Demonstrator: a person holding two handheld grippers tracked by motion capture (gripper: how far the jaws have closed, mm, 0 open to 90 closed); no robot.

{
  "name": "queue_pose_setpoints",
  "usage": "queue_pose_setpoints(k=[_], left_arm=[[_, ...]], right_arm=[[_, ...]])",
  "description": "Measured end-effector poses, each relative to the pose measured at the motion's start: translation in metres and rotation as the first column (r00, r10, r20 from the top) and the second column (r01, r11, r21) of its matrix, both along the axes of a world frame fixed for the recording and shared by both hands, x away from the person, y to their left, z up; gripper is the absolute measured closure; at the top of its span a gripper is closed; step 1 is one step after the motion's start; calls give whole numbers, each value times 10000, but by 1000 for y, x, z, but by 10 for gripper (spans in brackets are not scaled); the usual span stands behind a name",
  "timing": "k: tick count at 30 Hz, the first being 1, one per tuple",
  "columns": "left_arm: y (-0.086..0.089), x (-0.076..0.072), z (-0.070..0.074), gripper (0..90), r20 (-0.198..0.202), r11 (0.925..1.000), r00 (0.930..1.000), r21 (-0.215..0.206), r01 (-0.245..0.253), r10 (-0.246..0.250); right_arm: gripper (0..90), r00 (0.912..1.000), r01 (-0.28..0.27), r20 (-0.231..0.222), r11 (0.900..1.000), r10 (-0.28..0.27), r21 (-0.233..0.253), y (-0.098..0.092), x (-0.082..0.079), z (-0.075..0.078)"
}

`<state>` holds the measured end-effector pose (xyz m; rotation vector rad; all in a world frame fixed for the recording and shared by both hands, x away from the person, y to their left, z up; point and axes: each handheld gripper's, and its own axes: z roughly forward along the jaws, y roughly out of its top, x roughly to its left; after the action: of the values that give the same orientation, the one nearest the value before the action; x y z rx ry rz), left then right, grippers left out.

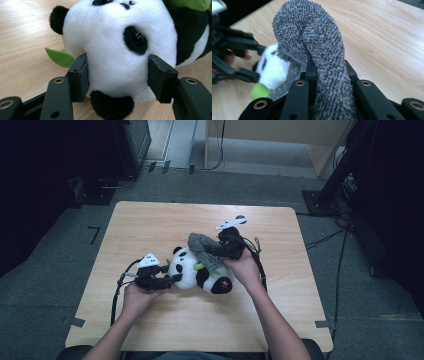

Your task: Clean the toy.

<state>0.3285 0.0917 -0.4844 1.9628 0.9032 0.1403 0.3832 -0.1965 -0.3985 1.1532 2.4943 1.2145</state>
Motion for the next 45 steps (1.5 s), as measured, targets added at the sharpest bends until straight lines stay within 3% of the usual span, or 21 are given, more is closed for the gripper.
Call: queue_pose_setpoints(k=[5, 11, 15, 20, 21, 26, 31, 34, 38, 45], left_arm=[[-1, 0, 0, 409, -68, 9999, 9999, -111, -91, 90], [-1, -3, 0, 405, 89, 9998, 9998, -148, -164, 166], [-1, -6, 0, 403, 193, 9997, 9996, -107, -210, 212], [-1, -7, -2, 400, 165, 9997, 9995, -13, -254, 255], [0, -7, -2, 400, 153, 9996, 9995, -94, -275, 277], [0, -6, -2, 409, 63, 9993, 9995, -252, -293, 295], [0, -5, -1, 412, 76, 9995, 9996, -138, -271, 272], [0, -5, -1, 411, 111, 9998, 9997, -82, -203, 204], [0, -5, -1, 411, 91, 9998, 9997, -82, -204, 204], [0, -3, 0, 411, -12, 9995, 9998, -236, -187, 187]], right_arm=[[746, 9993, -253, 283, 9974, 235, 670, 5, -8, 16], [745, 9924, -1090, 663, 9911, 1041, 758, 32, -21, 30], [745, 9867, -1581, 465, 9863, 1559, 477, 53, -24, 22], [738, 9758, -2144, -449, 9767, 2139, -76, 75, -19, -7], [740, 9742, -2237, -343, 9744, 2229, -212, 76, -19, -9], [740, 9787, -2021, 172, 9752, 2044, -901, 73, -20, -6], [735, 9870, -1594, 81, 9851, 1603, -641, 56, -11, -6], [738, 9952, -960, 102, 9917, 972, -854, 41, -5, -6], [737, 9974, -572, -478, 9971, 548, -511, 19, 4, -13], [739, 9998, -203, 42, 9941, 209, -1062, 10, 4, -10]])
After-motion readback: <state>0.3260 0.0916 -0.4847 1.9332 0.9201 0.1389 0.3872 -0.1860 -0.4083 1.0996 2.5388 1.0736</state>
